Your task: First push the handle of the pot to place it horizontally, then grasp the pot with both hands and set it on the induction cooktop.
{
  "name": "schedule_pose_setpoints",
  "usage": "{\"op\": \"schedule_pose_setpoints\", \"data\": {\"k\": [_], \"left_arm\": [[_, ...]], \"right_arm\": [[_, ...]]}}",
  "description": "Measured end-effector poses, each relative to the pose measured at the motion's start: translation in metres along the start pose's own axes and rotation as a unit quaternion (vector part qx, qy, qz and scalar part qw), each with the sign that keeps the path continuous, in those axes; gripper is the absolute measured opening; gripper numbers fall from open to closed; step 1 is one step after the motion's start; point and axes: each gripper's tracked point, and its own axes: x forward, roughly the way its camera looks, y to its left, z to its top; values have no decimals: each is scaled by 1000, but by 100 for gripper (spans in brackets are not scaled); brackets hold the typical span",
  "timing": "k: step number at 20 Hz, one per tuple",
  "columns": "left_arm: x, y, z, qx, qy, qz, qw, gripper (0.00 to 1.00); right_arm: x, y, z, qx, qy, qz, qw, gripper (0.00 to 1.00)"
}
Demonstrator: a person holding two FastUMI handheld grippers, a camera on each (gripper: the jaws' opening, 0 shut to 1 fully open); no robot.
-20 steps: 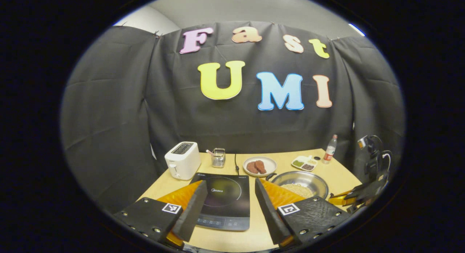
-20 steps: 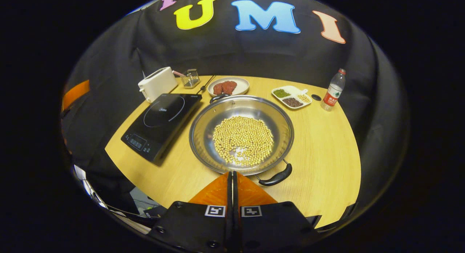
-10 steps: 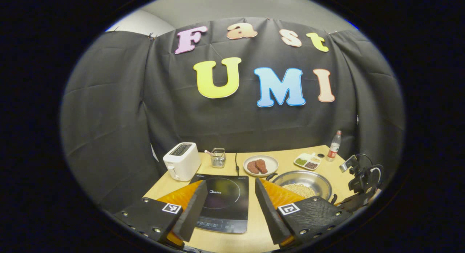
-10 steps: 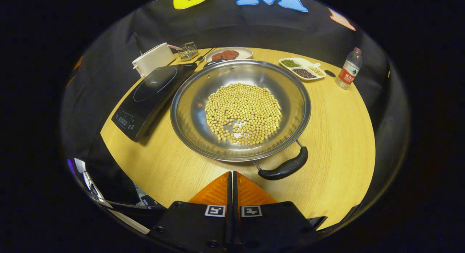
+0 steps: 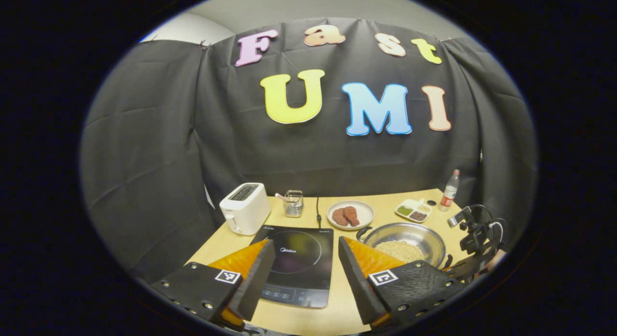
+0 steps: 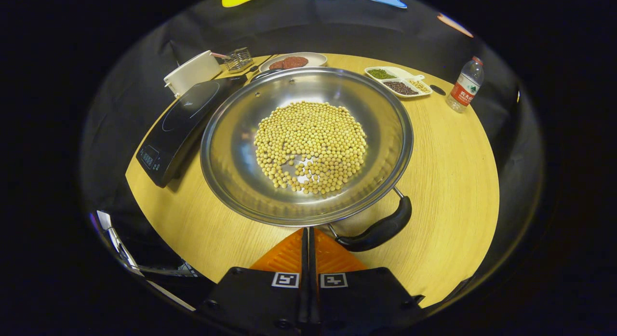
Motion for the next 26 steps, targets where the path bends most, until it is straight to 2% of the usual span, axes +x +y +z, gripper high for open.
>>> {"op": "schedule_pose_setpoints", "data": {"k": [4, 5, 7, 8, 9, 10, 15, 17, 18, 25, 26], "left_arm": [[7, -10, 1, 4, -1, -6, 1000, 81], [10, -13, 3, 5, 0, -8, 1000, 76], [14, -20, 4, 5, 0, -12, 1000, 76], [16, -23, 3, 5, 0, -16, 1000, 81], [18, -26, 5, 6, -1, -19, 1000, 81], [20, -29, 6, 8, -2, -22, 1000, 76], [24, -43, 8, 8, -4, -28, 1000, 76], [25, -47, 5, 9, -1, -30, 1000, 76], [26, -49, 4, 10, 0, -30, 1000, 81], [28, -58, 2, 10, 5, -19, 1000, 81], [27, -58, 1, 9, 7, -18, 1000, 76]], "right_arm": [[0, -22, 4, 3, -1, -16, 1000, 2], [-1, -27, 5, 5, -1, -21, 1000, 2], [-2, -38, 8, 12, -4, -29, 999, 2], [-3, -43, 10, 16, -6, -34, 999, 2], [-4, -49, 12, 20, -7, -38, 999, 2], [-4, -55, 14, 22, -8, -41, 999, 2], [-5, -85, 25, 15, -14, -69, 997, 2], [-4, -94, 27, 15, -13, -73, 997, 2], [-4, -98, 29, 16, -13, -75, 997, 2], [1, -125, 36, 15, -10, -84, 996, 2], [2, -127, 39, 18, -11, -82, 996, 2]]}}
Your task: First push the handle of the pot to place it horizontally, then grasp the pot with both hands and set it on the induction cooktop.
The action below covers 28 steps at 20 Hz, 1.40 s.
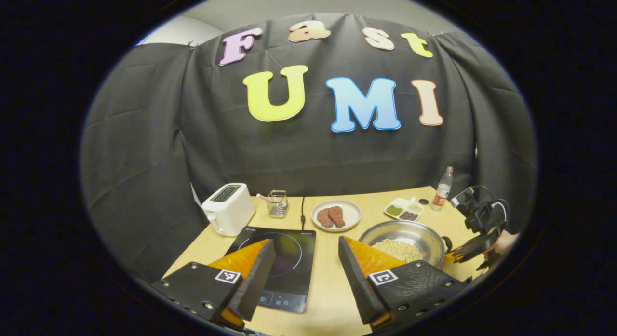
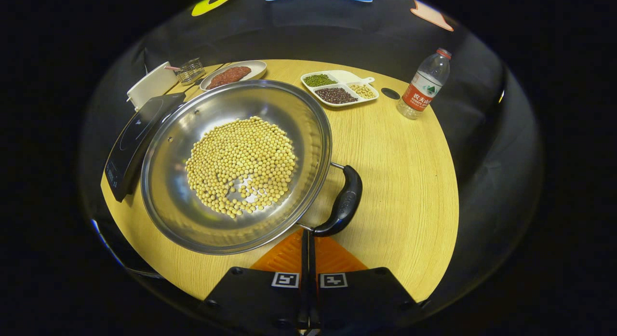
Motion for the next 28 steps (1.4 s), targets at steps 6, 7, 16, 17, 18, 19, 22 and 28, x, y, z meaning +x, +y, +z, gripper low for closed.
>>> {"op": "schedule_pose_setpoints", "data": {"k": [6, 7, 16, 17, 18, 19, 22, 28], "left_arm": [[-2, -11, -6, 3, 10, 6, 1000, 76], [-2, -14, -5, 2, 11, 5, 1000, 76], [-6, -34, -10, -4, 20, 0, 1000, 79], [-7, -34, -12, -5, 21, 0, 1000, 78], [-8, -34, -13, -7, 21, -1, 1000, 78], [-10, -35, -13, -8, 22, -3, 1000, 77], [-13, -36, -16, -13, 19, -12, 1000, 77], [-15, -36, -25, -16, 16, -58, 998, 76]], "right_arm": [[8, -12, 14, 5, -6, 3, 1000, 2], [9, -14, 16, 8, -8, 4, 1000, 2], [15, -24, 31, 33, -19, 8, 999, 2], [14, -24, 31, 35, -21, 8, 999, 2], [12, -25, 30, 34, -23, 6, 999, 2], [11, -26, 29, 33, -26, 3, 999, 2], [-1, -35, 26, 34, -36, -13, 999, 2], [-63, -45, 5, 103, -72, -49, 991, 1]]}}
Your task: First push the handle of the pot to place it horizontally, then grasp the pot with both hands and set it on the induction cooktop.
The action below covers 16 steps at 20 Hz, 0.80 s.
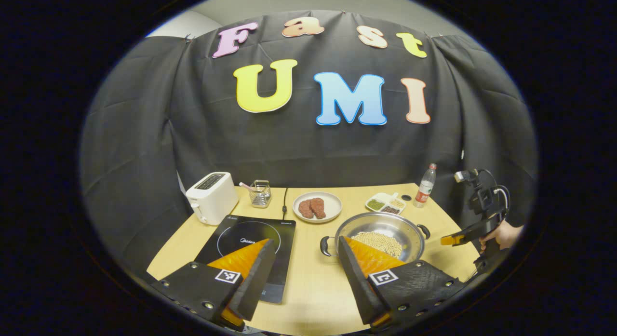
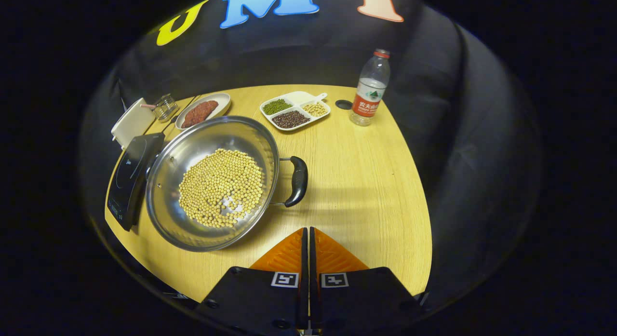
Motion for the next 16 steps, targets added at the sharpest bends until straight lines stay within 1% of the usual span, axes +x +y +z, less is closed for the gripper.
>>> {"op": "schedule_pose_setpoints", "data": {"k": [1, 3, 4, 5, 6, 7, 8, 9, 10, 11, 12, 13, 14, 16], "left_arm": [[1, 1, -3, 0, 2, -8, 1000, 76], [4, 2, -13, -3, 11, -31, 999, 76], [6, 3, -18, -3, 16, -43, 999, 81], [8, 4, -20, -2, 19, -54, 998, 81], [9, 5, -20, 2, 18, -62, 998, 81], [11, 7, -20, 7, 16, -71, 997, 81], [13, 8, -20, 11, 14, -80, 997, 81], [16, 8, -23, 14, 18, -89, 996, 76], [18, 8, -27, 15, 23, -98, 995, 81], [21, 8, -31, 13, 30, -108, 994, 81], [25, 8, -35, 11, 37, -118, 992, 81], [28, 7, -41, 9, 50, -128, 990, 77], [32, 5, -46, 7, 60, -136, 989, 81], [42, 4, -56, 4, 83, -148, 986, 81]], "right_arm": [[-14, 2, -4, 10, -9, -2, 1000, 5], [-40, 7, -13, 26, -25, -4, 999, 26], [-55, 11, -18, 34, -32, -3, 999, 44], [-66, 14, -20, 44, -43, -5, 998, 52], [-80, 18, -21, 56, -53, -7, 997, 72], [-87, 22, -23, 69, -61, -5, 996, 74], [-99, 27, -20, 82, -70, -5, 994, 89], [-110, 28, -19, 93, -79, -5, 993, 96], [-117, 30, -15, 103, -86, -6, 991, 100], [-125, 34, -11, 110, -94, -4, 989, 95], [-131, 37, -4, 116, -102, -1, 988, 98], [-136, 39, 4, 121, -109, 1, 987, 98], [-139, 41, 12, 126, -115, 4, 985, 98], [-138, 48, 28, 134, -122, 18, 983, 98]]}}
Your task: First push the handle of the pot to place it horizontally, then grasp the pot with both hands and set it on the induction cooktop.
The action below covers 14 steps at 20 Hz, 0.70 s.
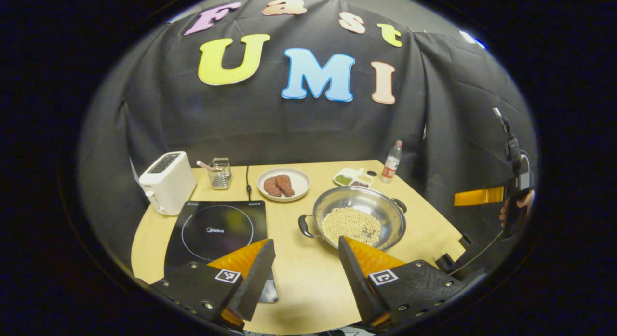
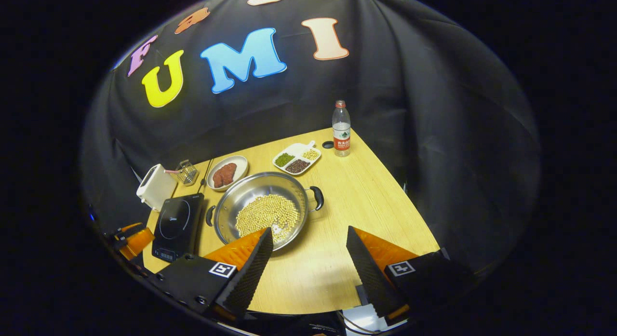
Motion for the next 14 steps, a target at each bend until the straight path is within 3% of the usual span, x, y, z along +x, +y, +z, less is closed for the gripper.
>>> {"op": "schedule_pose_setpoints", "data": {"k": [3, 4, 5, 8, 10, 11, 13, 14], "left_arm": [[23, 1, -6, -17, 24, -9, 1000, 81], [33, 2, -7, -25, 33, -9, 999, 76], [43, 5, -9, -34, 41, -6, 999, 81], [78, 9, -19, -59, 70, -2, 996, 81], [101, 11, -26, -74, 92, -2, 993, 76], [113, 11, -26, -79, 96, -2, 992, 81], [138, 11, -29, -86, 109, -3, 990, 81], [149, 9, -31, -87, 115, -5, 989, 76]], "right_arm": [[18, 9, 12, 5, 16, 17, 1000, 98], [27, 11, 15, 1, 21, 21, 1000, 98], [38, 13, 18, -7, 24, 25, 999, 98], [72, 11, 22, -31, 46, 29, 998, 98], [96, 6, 18, -45, 62, 32, 997, 98], [111, 4, 19, -51, 66, 32, 996, 98], [135, -1, 19, -57, 81, 35, 994, 98], [147, -3, 20, -57, 87, 34, 994, 98]]}}
